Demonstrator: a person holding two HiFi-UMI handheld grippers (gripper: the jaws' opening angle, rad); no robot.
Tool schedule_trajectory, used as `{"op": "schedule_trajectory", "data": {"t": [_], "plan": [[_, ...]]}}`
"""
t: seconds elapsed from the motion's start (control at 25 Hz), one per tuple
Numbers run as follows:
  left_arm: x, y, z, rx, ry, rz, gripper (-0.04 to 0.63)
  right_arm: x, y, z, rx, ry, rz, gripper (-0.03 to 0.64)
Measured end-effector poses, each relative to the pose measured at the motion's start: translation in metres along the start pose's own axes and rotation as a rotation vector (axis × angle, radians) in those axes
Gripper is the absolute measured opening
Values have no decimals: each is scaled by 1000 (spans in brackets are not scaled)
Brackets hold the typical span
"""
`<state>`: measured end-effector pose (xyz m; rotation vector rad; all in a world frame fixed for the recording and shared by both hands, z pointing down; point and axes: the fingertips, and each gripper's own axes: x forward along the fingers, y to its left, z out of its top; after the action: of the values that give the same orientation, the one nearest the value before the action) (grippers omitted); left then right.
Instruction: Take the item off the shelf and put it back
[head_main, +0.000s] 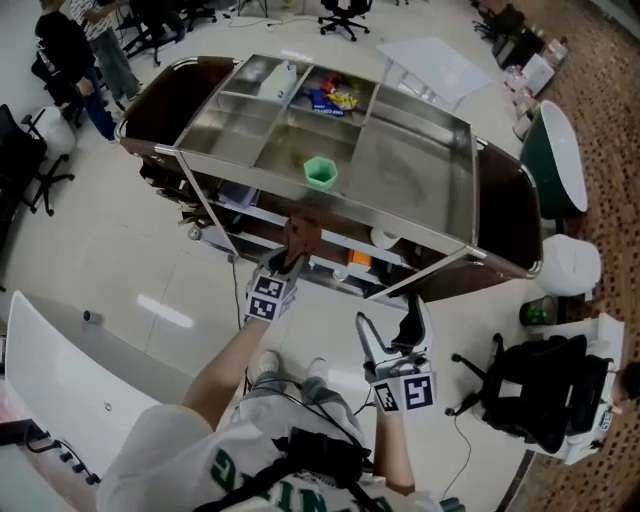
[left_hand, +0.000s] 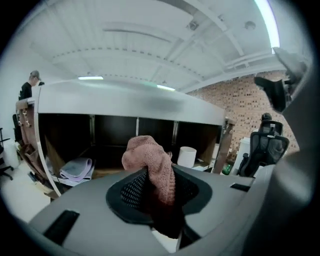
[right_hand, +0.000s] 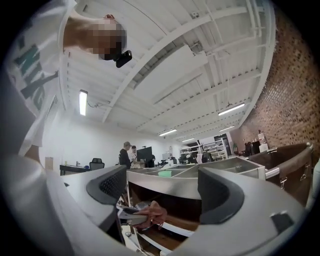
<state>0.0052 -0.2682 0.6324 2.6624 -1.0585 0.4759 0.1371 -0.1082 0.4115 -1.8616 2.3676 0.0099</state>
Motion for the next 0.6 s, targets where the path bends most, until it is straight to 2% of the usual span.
{"op": "schedule_trajectory", "data": {"t": [0.12, 0.24, 0.36, 0.52, 0.6], "plan": [[-53, -9, 8, 37, -59, -3, 94, 7, 4, -4, 19, -7, 23, 456], [-106, -15, 42, 65, -147, 14, 94, 18, 10, -11, 68, -20, 48, 456], [-155, -21, 75, 58, -246, 40, 94, 28, 23, -16, 95, -21, 86, 456], [-210, -9, 99, 39, -377, 134, 94, 40, 43, -11, 106, -39, 149, 456], [-234, -7, 112, 63, -406, 182, 94, 46, 54, -6, 108, -52, 184, 456]]}}
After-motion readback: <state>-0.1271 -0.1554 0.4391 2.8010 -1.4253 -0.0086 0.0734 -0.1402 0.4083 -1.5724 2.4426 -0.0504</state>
